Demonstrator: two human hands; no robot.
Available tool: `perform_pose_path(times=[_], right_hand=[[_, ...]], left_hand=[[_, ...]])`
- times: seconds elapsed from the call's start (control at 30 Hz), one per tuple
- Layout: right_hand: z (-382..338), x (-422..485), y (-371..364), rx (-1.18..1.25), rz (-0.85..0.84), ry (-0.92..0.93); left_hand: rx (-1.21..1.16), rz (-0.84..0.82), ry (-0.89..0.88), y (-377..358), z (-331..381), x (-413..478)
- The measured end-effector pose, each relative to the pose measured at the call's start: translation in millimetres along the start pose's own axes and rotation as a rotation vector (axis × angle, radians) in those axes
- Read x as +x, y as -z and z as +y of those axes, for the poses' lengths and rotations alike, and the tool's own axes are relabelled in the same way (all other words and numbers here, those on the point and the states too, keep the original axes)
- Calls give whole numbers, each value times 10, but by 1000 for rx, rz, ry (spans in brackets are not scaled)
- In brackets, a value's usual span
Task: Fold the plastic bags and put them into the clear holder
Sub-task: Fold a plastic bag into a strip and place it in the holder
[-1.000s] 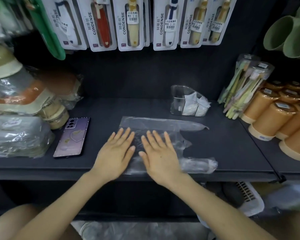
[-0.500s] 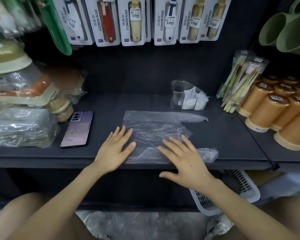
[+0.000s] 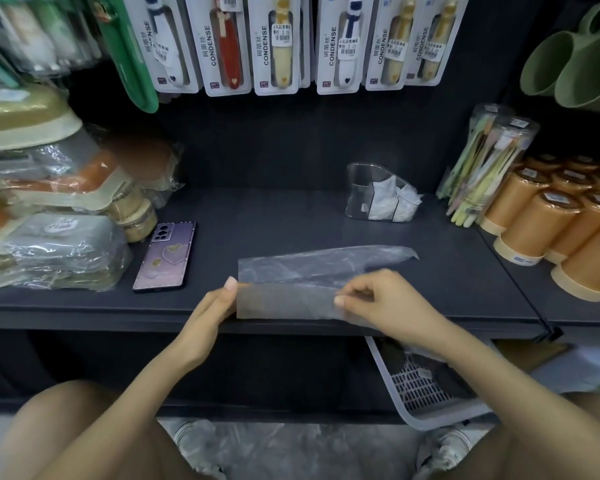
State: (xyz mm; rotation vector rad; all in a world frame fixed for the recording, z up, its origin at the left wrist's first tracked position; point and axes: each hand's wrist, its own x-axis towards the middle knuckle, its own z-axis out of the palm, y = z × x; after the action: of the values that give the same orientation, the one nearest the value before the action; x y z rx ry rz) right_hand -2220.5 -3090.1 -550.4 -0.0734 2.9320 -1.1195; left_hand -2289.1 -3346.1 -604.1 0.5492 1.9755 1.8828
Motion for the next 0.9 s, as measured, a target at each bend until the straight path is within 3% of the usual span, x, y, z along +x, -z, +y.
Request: perform_pose_path(times=[0.2, 0.47, 0.77, 0.83, 0.9], right_hand=[[-204, 606, 223, -83, -134, -32], [-67, 1268, 30, -108, -260, -31], [188, 1501, -183, -153, -295, -93], [196, 1518, -185, -162, -303, -90], [202, 1532, -194, -183, -308, -86]], left_hand=[[-54, 192, 36, -19, 81, 67], [389, 435, 102, -102, 54, 299], [662, 507, 118, 11, -6, 381], [832, 517, 144, 57, 29, 357], [1096, 566, -10, 97, 47, 361]])
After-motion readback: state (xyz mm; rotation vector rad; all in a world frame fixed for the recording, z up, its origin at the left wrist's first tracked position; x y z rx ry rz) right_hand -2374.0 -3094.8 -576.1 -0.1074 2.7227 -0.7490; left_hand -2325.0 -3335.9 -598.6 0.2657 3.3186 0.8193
